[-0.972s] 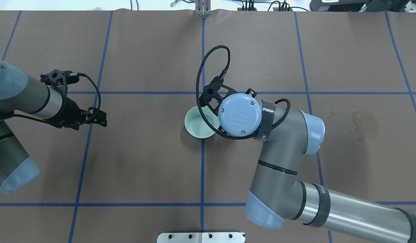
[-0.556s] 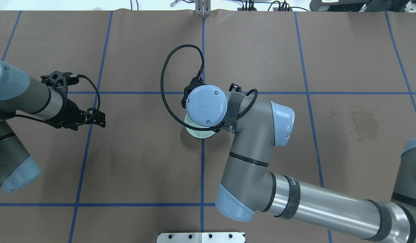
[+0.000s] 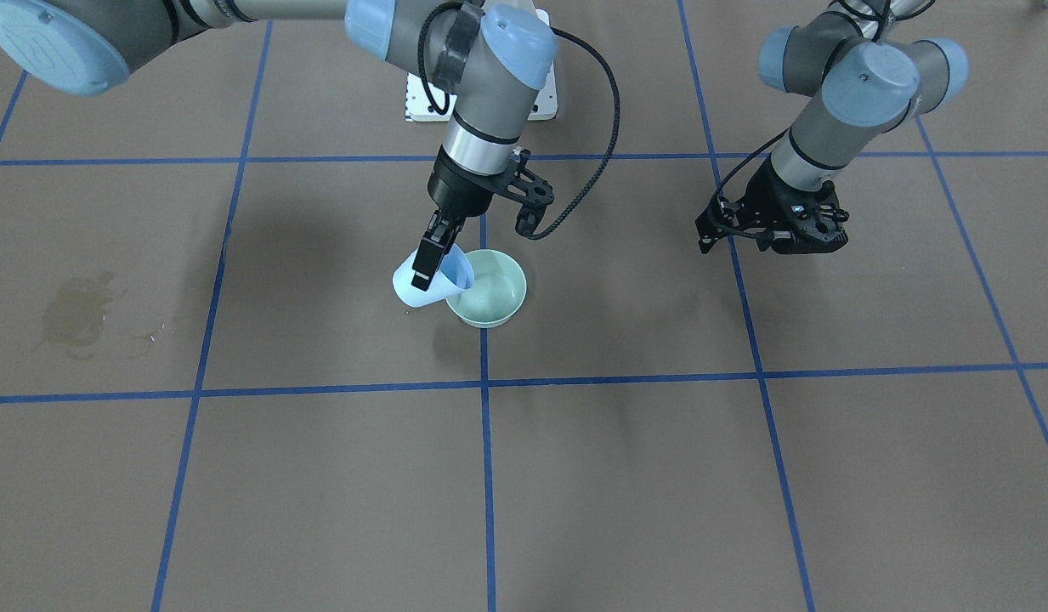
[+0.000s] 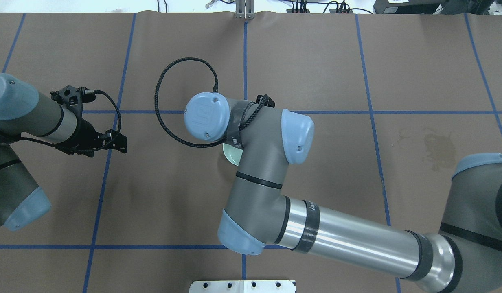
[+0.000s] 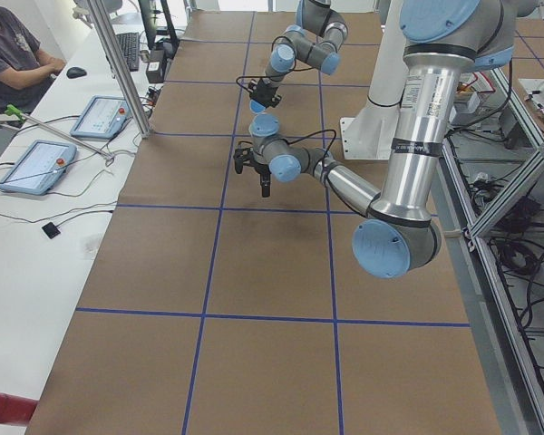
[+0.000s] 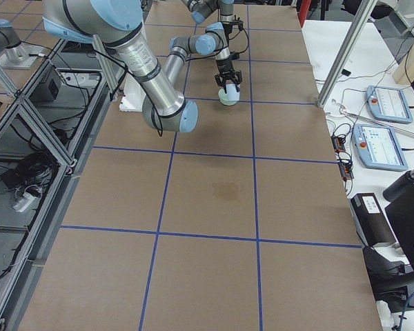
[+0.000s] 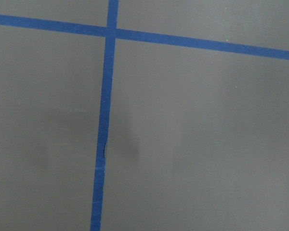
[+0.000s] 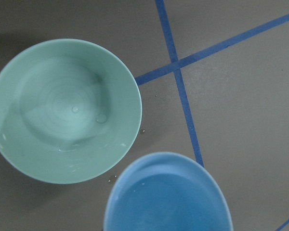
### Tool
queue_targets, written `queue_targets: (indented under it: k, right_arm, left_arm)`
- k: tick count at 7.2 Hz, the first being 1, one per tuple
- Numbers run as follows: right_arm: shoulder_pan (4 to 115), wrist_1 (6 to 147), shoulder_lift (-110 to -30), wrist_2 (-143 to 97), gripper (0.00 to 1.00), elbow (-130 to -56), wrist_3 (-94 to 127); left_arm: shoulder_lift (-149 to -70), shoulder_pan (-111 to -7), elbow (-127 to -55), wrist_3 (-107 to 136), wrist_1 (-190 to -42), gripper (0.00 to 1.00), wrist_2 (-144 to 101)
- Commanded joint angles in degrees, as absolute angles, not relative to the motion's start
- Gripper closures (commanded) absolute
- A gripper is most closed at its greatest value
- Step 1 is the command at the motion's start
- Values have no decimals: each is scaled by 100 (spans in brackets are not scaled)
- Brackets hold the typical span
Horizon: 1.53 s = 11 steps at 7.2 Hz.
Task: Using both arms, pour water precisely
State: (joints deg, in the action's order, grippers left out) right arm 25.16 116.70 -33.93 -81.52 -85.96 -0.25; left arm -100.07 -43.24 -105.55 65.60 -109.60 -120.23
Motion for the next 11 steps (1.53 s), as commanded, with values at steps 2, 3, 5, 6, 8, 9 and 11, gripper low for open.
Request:
queue_targets:
  k: [2, 3, 5, 6, 8, 9, 11]
  right_arm:
    - [2505, 12433, -2717, -8104, 100, -7805, -753]
    - [2487, 12645, -2672, -8086, 100, -7805, -930]
    - [2400, 13067, -2131, -7806, 100, -7098, -1229]
    - [2399, 13200, -2014, -7761, 100, -6945, -1344]
    - [2391, 13499, -1943, -7490, 100, -6865, -1703]
    - [2391, 13526, -1821, -7419, 100, -6638, -1862]
    - [2382, 13683, -1784, -7269, 100, -6609, -2011]
  left_arm:
    - [-10037, -4333, -10468, 6565, -10969, 1, -12032]
    - [-10037, -4333, -10468, 6565, -10969, 1, -12032]
    - [-10037, -4333, -10442, 6565, -10969, 1, -12032]
    - [-10037, -4333, -10441, 6565, -10969, 1, -12032]
    - [-10037, -4333, -10406, 6565, -10969, 1, -12032]
    - [-10037, -4333, -10398, 6574, -10969, 1, -12032]
    - [-10037, -4333, -10362, 6574, -10977, 1, -12032]
